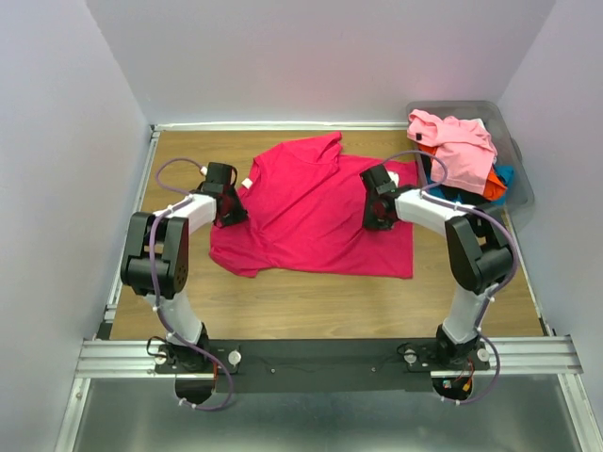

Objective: Fold and stack the t-shirts
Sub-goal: Flatten the tshirt out

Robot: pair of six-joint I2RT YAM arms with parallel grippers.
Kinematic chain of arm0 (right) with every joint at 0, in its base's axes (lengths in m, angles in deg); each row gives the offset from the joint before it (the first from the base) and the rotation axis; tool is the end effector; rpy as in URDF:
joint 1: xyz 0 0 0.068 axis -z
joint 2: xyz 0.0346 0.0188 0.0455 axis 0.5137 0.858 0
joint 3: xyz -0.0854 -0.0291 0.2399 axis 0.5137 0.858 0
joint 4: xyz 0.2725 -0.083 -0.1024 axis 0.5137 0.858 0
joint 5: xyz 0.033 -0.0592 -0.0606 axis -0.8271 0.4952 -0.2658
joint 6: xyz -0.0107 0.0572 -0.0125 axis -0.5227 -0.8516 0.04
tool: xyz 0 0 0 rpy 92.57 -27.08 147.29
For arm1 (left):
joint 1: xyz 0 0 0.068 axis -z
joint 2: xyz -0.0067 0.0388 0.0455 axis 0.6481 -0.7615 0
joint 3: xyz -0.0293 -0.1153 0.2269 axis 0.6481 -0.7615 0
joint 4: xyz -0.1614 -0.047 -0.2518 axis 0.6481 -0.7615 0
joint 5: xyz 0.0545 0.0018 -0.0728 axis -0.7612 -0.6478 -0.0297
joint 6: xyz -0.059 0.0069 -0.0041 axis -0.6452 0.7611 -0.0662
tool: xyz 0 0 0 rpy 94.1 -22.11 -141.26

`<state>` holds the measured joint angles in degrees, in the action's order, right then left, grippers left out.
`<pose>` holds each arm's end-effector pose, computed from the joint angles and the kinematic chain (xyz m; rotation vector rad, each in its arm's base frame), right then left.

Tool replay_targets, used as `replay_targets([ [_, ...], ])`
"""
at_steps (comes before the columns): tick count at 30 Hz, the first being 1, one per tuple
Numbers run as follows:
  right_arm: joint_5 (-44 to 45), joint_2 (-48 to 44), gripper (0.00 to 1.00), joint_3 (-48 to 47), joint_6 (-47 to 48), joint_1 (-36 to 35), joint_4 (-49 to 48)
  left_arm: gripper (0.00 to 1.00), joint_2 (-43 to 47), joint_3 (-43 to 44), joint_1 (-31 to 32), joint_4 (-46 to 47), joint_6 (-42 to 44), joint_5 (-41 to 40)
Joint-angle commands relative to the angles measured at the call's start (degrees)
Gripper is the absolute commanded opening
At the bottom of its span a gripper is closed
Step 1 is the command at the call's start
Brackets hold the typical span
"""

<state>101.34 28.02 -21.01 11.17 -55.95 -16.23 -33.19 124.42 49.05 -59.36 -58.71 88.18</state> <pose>0.3592 0.1564 0.1115 0.2158 2.6444 -0.0074 0.3785 -0.0592 0.1106 -0.5737 2.5258 -0.3310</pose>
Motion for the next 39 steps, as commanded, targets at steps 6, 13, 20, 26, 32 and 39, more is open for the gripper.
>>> replay_targets([
  [6, -1.7, 12.0, 0.43, -8.3, 5.3, 3.0, -5.0, 0.26, -11.8, 9.1, -1.7, 1.6, -2.1, 0.6],
  [13, -3.1, 19.6, 0.47, -18.5, 8.8, 7.3, -5.1, 0.31, -19.3, 22.5, -4.7, -1.6, -3.1, 1.2],
  [20, -3.0, 14.5, 0.64, -21.5, 12.2, 7.5, -3.4, 0.71, -12.8, 23.1, -6.1, -0.6, -1.6, -0.3],
  [26, -3.6, 4.2, 0.69, -10.8, 9.2, 7.5, -2.7, 0.94, 5.7, 7.1, -6.1, 0.4, -0.7, -7.4],
  [32, -3.4, -5.1, 0.68, 0.8, 6.7, 7.4, -2.7, 0.73, 14.9, -7.5, -6.0, 0.6, 1.8, -10.6],
  [39, -3.7, -6.5, 0.68, 4.6, 5.2, 7.5, -2.9, 0.72, 11.1, -9.4, -5.6, 4.0, 5.1, -10.2],
])
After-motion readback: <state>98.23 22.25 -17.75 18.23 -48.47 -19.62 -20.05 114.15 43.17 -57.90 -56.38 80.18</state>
